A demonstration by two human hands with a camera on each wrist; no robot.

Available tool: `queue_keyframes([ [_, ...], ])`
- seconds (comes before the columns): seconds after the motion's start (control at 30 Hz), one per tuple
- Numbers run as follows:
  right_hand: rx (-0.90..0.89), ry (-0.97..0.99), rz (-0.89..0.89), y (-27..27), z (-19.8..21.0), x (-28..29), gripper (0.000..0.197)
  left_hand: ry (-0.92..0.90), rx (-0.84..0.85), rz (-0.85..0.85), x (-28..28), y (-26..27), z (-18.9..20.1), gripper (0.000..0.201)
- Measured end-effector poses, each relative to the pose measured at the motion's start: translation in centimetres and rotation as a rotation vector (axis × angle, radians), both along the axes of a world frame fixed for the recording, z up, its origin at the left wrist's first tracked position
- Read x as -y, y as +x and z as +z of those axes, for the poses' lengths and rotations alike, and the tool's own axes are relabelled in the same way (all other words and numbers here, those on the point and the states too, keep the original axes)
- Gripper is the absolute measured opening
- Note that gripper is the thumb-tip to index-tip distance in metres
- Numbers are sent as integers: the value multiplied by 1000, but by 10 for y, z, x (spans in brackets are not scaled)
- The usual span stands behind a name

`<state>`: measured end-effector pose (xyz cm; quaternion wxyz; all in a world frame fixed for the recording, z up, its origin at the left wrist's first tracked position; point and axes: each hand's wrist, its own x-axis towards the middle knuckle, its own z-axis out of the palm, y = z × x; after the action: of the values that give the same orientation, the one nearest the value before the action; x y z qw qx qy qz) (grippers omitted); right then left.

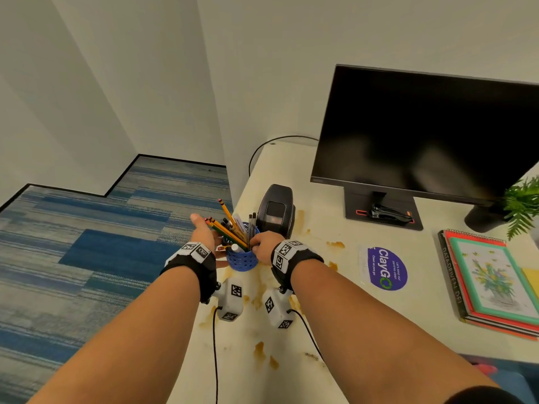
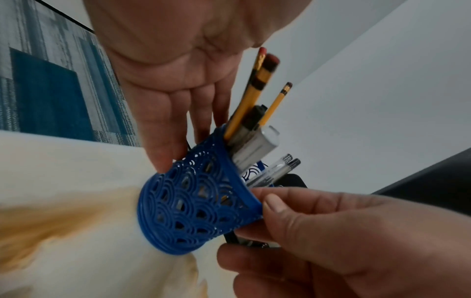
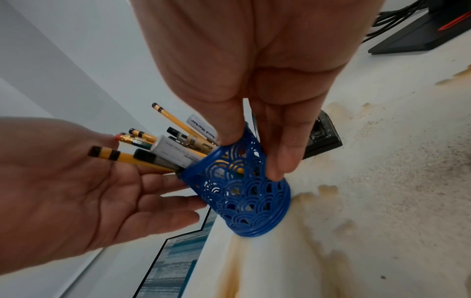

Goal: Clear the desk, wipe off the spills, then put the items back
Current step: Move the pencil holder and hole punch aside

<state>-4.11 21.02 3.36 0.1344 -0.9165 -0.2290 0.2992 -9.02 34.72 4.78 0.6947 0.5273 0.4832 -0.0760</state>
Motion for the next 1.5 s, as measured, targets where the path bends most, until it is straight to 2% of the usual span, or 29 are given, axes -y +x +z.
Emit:
queue_keyframes([
  [0.23, 106, -95, 45, 3, 4, 6, 29, 35, 34, -63, 15, 8, 14, 89],
  [0.33, 144, -62, 19, 7, 12, 24, 28, 28, 29, -135, 30, 16, 23, 98],
  [0.6, 174, -4, -144, 21, 35, 111, 28, 74, 74, -276, 109, 42, 45, 95],
  [0.83, 179, -67, -227, 28, 44, 199, 26, 103, 85, -416, 199, 54, 54, 95],
  [1.03, 124, -128, -379, 35, 36, 276, 25, 56, 104, -508, 280, 64, 52, 94],
  [1.2, 96, -158, -464, 42, 26, 332, 26, 17, 146, -633, 339, 70, 49, 81],
  [1.33, 71, -138, -514, 49, 20, 359, 29, -92, 177, -627, 369, 77, 39, 76],
  [1.5, 57, -112, -576, 59, 9, 379, 30, -123, 198, -608, 389, 90, 25, 75],
])
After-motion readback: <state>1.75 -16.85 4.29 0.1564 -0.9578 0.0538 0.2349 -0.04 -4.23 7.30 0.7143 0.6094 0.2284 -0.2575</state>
